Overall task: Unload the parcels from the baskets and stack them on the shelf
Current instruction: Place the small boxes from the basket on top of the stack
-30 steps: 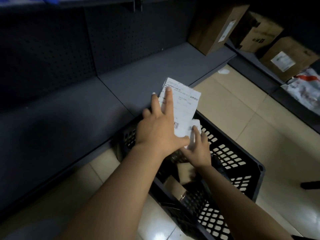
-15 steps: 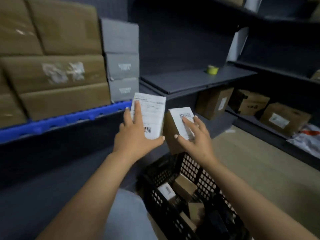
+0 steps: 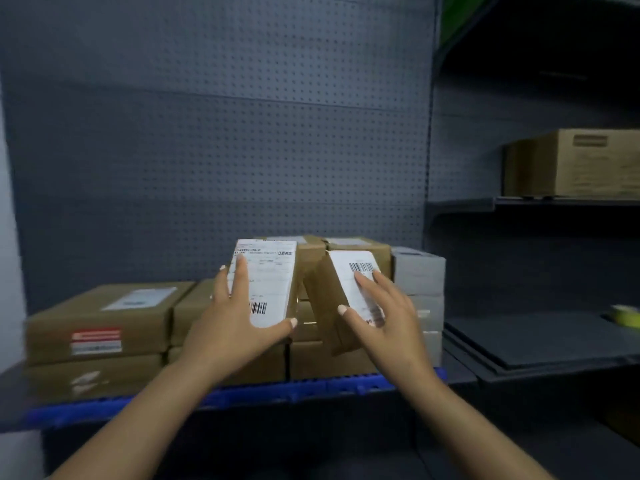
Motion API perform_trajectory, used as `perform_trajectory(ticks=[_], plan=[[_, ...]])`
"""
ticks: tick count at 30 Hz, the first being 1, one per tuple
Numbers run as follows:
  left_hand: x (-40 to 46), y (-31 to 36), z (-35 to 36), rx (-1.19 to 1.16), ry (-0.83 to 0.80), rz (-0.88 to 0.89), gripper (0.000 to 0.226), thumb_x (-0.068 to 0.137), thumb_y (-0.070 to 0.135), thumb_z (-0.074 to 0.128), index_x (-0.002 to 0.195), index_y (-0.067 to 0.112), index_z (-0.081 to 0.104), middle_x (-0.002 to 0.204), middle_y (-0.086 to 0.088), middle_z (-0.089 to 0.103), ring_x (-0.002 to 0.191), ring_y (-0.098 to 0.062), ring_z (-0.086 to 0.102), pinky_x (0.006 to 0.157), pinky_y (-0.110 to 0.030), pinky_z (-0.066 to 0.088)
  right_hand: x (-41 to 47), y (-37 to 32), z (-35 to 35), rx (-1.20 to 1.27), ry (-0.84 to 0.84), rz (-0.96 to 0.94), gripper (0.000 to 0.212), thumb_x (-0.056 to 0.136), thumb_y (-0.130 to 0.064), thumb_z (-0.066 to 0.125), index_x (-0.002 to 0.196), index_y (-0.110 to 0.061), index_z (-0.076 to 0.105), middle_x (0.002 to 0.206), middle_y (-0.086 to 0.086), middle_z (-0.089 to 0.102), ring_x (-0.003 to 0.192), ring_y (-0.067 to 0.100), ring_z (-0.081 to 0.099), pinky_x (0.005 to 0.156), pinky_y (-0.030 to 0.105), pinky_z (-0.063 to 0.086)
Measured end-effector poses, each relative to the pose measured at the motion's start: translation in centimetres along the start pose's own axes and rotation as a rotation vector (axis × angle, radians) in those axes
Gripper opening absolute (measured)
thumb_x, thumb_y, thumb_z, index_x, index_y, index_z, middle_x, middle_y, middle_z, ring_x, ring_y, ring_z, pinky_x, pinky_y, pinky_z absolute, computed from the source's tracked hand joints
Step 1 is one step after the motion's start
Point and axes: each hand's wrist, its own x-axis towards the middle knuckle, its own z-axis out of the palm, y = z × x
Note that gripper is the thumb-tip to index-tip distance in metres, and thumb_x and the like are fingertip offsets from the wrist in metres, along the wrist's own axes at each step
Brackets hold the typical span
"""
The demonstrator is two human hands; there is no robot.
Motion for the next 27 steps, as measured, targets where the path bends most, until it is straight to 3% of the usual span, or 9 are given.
perform_trajectory(ticks=[3, 6, 8, 10, 14, 19, 23, 27], plan=[[0.2, -3.0, -3.3, -0.047, 0.058, -0.071, 0.122, 0.067, 0.076, 0.059, 0.146, 0.032, -0.023, 0.158, 0.006, -0.008, 0.136, -0.028, 0.033, 0.101, -0.043, 0.04, 1.3, -3.2, 3.2, 0.079, -0.05, -0.06, 0.065, 0.083, -0.052, 0.064, 0.142, -0.042, 0.039, 0.153, -0.018, 0.024, 0.138, 0.006, 0.019, 0.108, 0.028, 0.024], [1.0, -6.2, -5.8, -0.096, 0.138, -0.112, 0.123, 0.067, 0.076, 0.06, 0.146, 0.033, -0.024, 0.156, 0.005, -0.003, 0.132, -0.029, 0.037, 0.1, -0.043, 0.043, 2.3, -6.2, 6.3, 0.13, -0.203, -0.141, 0.082, 0.079, -0.059, 0.066, 0.145, -0.049, 0.02, 0.156, -0.023, 0.003, 0.141, 0.001, 0.003, 0.113, 0.034, 0.019], [1.7, -8.3, -7.1, -0.08, 0.169, -0.124, 0.125, 0.066, 0.076, 0.061, 0.145, 0.034, -0.026, 0.155, 0.005, -0.004, 0.131, -0.029, 0.039, 0.099, -0.043, 0.045, 2.9, -7.8, 8.3, 0.08, -0.295, -0.225, 0.093, 0.075, -0.062, 0.067, 0.146, -0.051, 0.009, 0.155, -0.026, -0.011, 0.141, -0.001, -0.009, 0.114, 0.036, 0.013], [2.4, -10.1, -7.8, -0.035, 0.142, -0.123, 0.126, 0.065, 0.078, 0.06, 0.144, 0.035, -0.027, 0.155, 0.006, -0.006, 0.129, -0.026, 0.04, 0.096, -0.042, 0.047, 3.7, -9.1, 10.4, -0.027, -0.319, -0.308, 0.09, 0.079, -0.058, 0.065, 0.145, -0.052, 0.005, 0.154, -0.025, -0.016, 0.141, 0.001, -0.016, 0.115, 0.035, 0.007], [4.1, -12.9, -7.5, -0.04, 0.145, -0.158, 0.124, 0.066, 0.077, 0.06, 0.146, 0.032, -0.024, 0.155, 0.004, -0.002, 0.127, -0.02, 0.039, 0.094, -0.037, 0.047, 6.0, -10.7, 14.9, -0.061, -0.289, -0.327, 0.078, 0.088, -0.043, 0.062, 0.145, -0.052, 0.01, 0.154, -0.026, -0.011, 0.144, 0.006, -0.016, 0.117, 0.036, 0.007], [7.2, -16.9, -6.4, -0.045, 0.122, -0.199, 0.125, 0.065, 0.078, 0.059, 0.143, 0.035, -0.028, 0.155, 0.005, -0.011, 0.137, -0.025, 0.029, 0.102, -0.043, 0.044, 8.7, -9.8, 19.7, -0.028, -0.37, -0.32, 0.073, 0.089, -0.036, 0.063, 0.138, -0.054, 0.013, 0.149, -0.029, -0.008, 0.144, 0.003, -0.01, 0.116, 0.03, 0.007], [10.3, -18.9, -6.4, 0.037, 0.091, -0.2, 0.122, 0.069, 0.077, 0.057, 0.144, 0.033, -0.029, 0.157, 0.001, -0.016, 0.132, -0.025, 0.036, 0.096, -0.036, 0.045, 11.3, -8.7, 22.4, -0.025, -0.399, -0.33, 0.068, 0.088, -0.04, 0.064, 0.139, -0.051, 0.02, 0.148, -0.029, -0.001, 0.144, 0.002, -0.001, 0.118, 0.029, 0.015], [12.8, -20.0, -6.4, 0.169, 0.042, -0.211, 0.117, 0.069, 0.081, 0.051, 0.148, 0.033, -0.02, 0.157, 0.002, -0.013, 0.13, -0.026, 0.039, 0.096, -0.038, 0.044, 13.3, -7.8, 24.3, -0.018, -0.467, -0.269, 0.059, 0.09, -0.046, 0.059, 0.144, -0.037, 0.035, 0.157, -0.014, 0.013, 0.143, 0.005, 0.014, 0.114, 0.025, 0.022]])
